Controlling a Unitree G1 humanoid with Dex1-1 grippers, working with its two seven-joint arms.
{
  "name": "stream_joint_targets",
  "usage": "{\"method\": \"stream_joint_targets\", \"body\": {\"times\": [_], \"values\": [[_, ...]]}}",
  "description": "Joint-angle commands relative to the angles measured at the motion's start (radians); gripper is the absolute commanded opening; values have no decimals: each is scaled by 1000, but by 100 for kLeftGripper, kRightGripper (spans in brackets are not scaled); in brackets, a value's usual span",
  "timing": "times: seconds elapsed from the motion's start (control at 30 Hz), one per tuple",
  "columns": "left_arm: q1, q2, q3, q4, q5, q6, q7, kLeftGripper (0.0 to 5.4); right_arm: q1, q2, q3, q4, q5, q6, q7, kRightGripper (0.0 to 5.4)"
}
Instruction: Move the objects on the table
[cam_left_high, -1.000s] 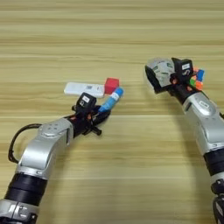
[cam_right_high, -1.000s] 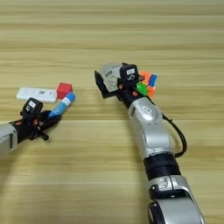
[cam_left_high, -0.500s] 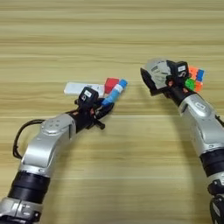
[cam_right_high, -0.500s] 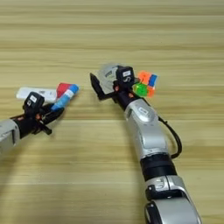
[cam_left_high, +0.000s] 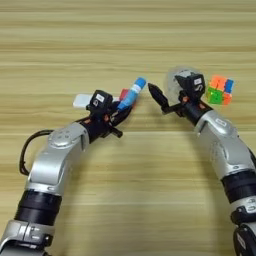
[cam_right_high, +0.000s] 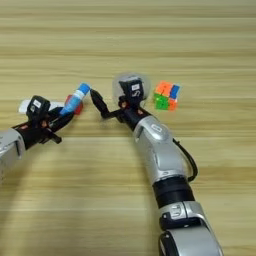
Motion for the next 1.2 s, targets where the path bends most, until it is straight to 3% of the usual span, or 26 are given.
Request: {"method": "stream_joint_targets", "body": {"times": [0.03, 0.73, 1.2], "values": [[-17, -6, 4, 8, -5, -14, 2, 131, -16, 19, -14, -7, 50, 47, 25, 540], [-19, -36, -36, 46, 9, -34, -13, 131, -43, 54, -61, -5, 188, 178, 81, 540], [-27, -45, -48, 11, 2, -32, -14, 131, -73, 64, -87, 52, 205, 208, 96, 540]]}}
